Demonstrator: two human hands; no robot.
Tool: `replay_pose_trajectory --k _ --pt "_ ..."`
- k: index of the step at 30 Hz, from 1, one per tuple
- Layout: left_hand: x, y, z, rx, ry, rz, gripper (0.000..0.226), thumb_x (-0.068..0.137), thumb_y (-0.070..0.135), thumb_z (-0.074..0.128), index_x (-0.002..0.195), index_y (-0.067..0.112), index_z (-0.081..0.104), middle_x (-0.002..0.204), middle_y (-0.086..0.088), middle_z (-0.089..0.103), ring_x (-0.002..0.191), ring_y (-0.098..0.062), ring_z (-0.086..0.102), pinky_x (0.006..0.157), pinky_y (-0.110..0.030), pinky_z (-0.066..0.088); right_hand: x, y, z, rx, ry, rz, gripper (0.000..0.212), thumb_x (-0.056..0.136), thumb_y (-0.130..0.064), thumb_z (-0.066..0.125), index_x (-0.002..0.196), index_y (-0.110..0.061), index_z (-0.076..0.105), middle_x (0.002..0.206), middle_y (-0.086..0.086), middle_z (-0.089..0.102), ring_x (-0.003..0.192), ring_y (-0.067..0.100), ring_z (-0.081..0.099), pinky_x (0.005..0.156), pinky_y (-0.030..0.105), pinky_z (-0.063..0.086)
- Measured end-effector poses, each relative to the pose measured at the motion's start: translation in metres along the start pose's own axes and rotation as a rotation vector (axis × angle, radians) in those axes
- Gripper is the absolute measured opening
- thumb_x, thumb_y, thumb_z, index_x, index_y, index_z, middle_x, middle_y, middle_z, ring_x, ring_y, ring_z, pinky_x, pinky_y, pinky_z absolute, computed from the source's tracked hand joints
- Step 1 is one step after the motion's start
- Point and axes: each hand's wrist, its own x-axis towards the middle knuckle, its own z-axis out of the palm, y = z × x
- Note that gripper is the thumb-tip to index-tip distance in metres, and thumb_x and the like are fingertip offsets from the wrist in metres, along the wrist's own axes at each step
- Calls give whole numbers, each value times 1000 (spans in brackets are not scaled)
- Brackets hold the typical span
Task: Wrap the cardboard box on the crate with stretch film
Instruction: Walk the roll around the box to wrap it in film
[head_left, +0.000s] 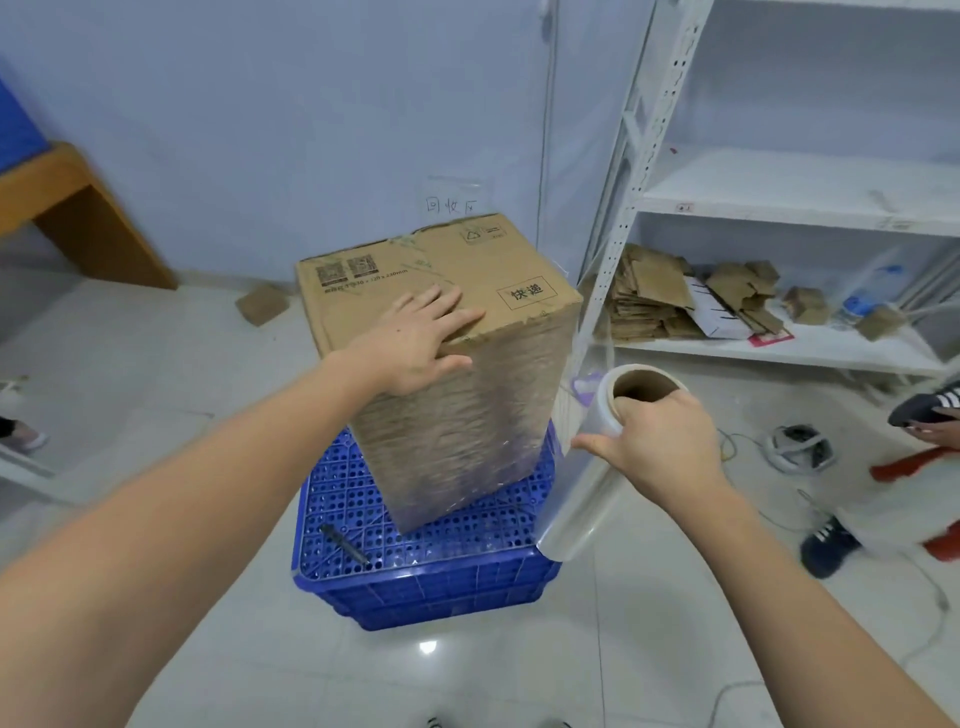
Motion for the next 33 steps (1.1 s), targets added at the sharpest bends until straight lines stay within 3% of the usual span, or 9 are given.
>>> replay_pose_trajectory --k 2,4,9,12,17,21,27,29,33 --pt "0 1 0 -20 -8 -11 72 100 69 35 163 43 8 173 -2 2 159 -26 0 128 -52 5 -9 -3 -2 -13 51 -72 72 63 -59 82 50 -23 21 45 -13 20 57 21 36 57 27 24" --pt "1 6 0 -28 -6 -17 72 101 67 36 162 44 9 173 -1 2 159 -26 0 128 -53 4 -18 -10 -9 -40 64 -148 67 56 -53 86 50 -24 26 47 -15 15 54 20 35 56 25 25" --pt "0 8 4 -45 9 -36 71 101 66 38 162 44 9 173 0 2 159 -26 0 128 -53 4 -41 -20 -4 18 34 -319 49 70 -65 58 52 -23 41 44 -12 35 62 17 35 58 25 33" --pt "0 7 4 -45 16 -37 70 101 66 38 162 44 10 173 1 3 159 -25 1 128 -53 4 -44 -40 -4 105 37 -428 47 71 -60 63 57 -27 32 48 -13 27 54 17 30 66 31 42" --pt "-2 9 5 -40 20 -47 70 101 66 38 161 45 10 173 2 3 159 -24 0 128 -52 4 -44 -71 -1 124 -8 -634 51 68 -52 72 58 -27 30 48 -11 26 55 18 29 66 24 31" --pt "-4 11 5 -46 27 -48 69 102 65 39 161 45 11 173 2 3 159 -24 0 128 -52 3 -43 -85 10 112 -54 -779 45 75 -51 67 62 -26 32 47 -8 45 56 18 33 73 30 43" --pt "-6 11 3 -60 32 -52 68 102 65 39 161 45 12 173 2 3 159 -23 -1 128 -52 3 -43 -85 5 1 -122 -821 42 78 -53 63 62 -22 40 50 -7 51 55 19 44 80 28 37" --pt "-7 11 3 -65 30 -55 68 102 65 39 161 46 12 173 3 3 159 -22 -1 128 -52 3 -48 -85 0 -28 -135 -789 44 74 -53 69 65 -23 37 53 -6 51 56 18 45 80 30 42" --pt "-8 11 2 -59 27 -59 68 102 66 38 161 46 10 173 4 2 159 -21 -1 128 -51 3 -69 -92 -8 -24 -174 -595 49 52 -42 88 70 -23 46 55 -5 55 52 17 46 61 31 47"
